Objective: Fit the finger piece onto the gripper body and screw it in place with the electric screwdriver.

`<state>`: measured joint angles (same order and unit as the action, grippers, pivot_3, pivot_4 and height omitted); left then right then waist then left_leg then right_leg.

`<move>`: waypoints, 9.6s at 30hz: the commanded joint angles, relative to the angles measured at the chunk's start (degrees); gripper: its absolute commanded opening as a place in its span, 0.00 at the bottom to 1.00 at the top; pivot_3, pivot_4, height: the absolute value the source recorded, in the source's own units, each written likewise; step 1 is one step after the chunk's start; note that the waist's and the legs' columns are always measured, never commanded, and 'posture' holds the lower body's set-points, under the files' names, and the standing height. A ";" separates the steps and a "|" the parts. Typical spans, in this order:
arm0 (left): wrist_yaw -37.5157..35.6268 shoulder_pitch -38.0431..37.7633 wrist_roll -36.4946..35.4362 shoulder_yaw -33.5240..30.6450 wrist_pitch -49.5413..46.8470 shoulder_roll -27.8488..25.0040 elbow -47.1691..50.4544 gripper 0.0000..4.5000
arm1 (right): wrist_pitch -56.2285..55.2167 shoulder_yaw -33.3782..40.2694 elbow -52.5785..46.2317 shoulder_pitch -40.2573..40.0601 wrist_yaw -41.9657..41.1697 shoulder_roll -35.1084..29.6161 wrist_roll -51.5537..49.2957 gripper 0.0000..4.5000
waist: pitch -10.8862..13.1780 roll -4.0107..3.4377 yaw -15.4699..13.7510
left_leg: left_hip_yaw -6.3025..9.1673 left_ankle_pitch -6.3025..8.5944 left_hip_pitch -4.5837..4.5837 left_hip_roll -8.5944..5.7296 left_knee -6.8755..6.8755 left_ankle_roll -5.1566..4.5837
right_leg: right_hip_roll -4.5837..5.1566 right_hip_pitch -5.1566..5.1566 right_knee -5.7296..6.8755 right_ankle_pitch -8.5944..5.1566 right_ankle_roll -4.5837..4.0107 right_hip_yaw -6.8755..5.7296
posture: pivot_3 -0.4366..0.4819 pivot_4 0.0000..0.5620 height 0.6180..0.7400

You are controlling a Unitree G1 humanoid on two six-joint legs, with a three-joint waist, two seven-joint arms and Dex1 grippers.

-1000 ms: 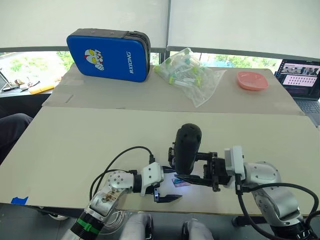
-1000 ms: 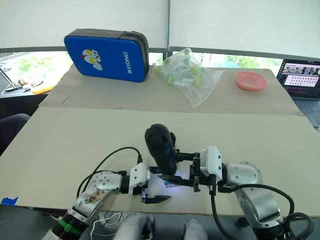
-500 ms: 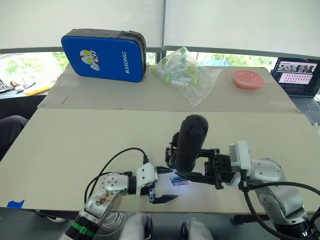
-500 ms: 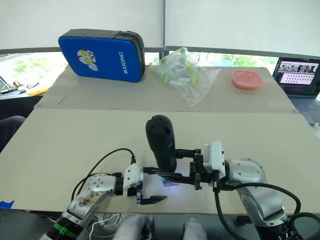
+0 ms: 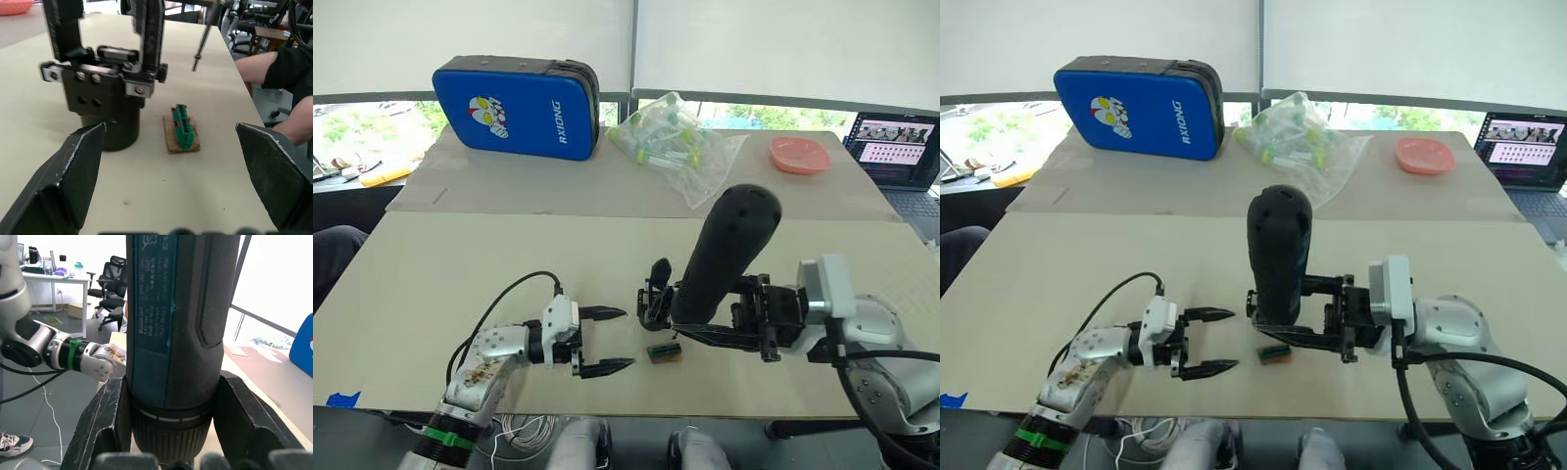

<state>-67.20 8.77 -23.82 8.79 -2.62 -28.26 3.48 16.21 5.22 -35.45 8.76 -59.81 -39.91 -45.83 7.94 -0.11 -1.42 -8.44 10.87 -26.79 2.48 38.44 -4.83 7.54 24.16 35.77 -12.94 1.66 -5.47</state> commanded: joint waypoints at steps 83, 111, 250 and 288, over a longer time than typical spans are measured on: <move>-5.63 20.00 14.47 2.92 18.39 9.09 -34.30 0.99 | 7.03 16.53 -6.25 -3.00 3.52 -9.45 -12.06 0.42 | 0.21 0.35 1.04 | 0.02 0.07 -0.25 0.06 0.51 -0.63 | -0.01 -0.02 -0.03 0.40 0.66 0.01 | 0.48 0.27 1.00; 15.23 11.36 21.42 11.37 0.34 15.86 -14.22 0.81 | 7.05 15.34 -6.99 -3.11 4.22 -8.24 -11.37 0.42 | 0.21 0.35 -1.27 | 0.02 0.23 -0.29 -0.19 0.55 -0.47 | 0.24 -0.07 -0.11 0.30 0.49 0.02 | 0.48 0.27 1.00; 12.26 17.25 21.82 12.76 -1.87 17.19 -22.62 0.52 | 15.56 -3.38 3.56 23.87 12.03 -0.93 -4.65 0.42 | 0.20 0.34 -0.89 | 0.00 0.31 -0.35 -0.78 0.58 -0.92 | 0.88 -0.13 -0.11 0.50 1.23 -0.04 | 0.48 0.27 1.00; 12.21 16.59 21.83 12.84 -2.88 16.57 -21.54 0.52 | 14.92 -6.62 3.41 20.24 9.68 3.29 4.93 0.42 | 0.20 0.34 -0.73 | 0.00 0.32 -0.36 -0.77 0.56 -0.91 | 0.88 -0.09 -0.12 0.49 1.22 -0.06 | 0.48 0.27 1.00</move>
<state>-55.12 26.74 -2.86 20.44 -3.78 -11.28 -16.68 33.12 -2.79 -30.71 28.31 -49.95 -37.10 -40.59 8.14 0.23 -2.15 -8.44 11.18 -27.15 1.71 39.00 -5.74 8.42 24.07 35.66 -12.45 2.88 -5.52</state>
